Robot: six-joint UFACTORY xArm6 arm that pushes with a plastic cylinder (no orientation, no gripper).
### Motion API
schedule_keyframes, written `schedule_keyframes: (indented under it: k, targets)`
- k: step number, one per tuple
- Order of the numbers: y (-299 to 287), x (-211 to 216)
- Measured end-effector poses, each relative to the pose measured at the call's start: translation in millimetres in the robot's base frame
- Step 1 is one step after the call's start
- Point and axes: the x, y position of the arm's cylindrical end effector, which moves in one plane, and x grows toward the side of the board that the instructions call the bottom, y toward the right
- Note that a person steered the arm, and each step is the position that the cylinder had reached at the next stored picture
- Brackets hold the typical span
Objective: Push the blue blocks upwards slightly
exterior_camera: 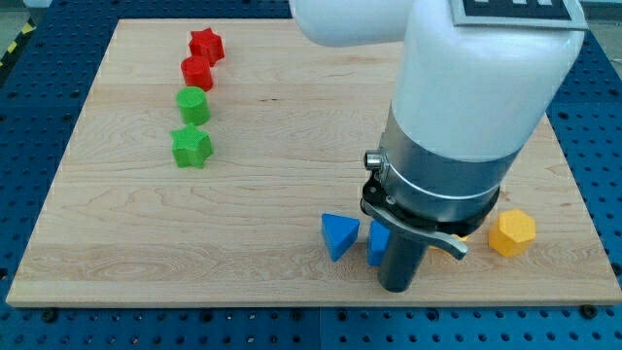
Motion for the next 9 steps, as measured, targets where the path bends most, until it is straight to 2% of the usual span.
schedule_keyframes:
  k: [5,7,9]
  targets:
    - [0,-11]
    - [0,6]
    - [-47,6]
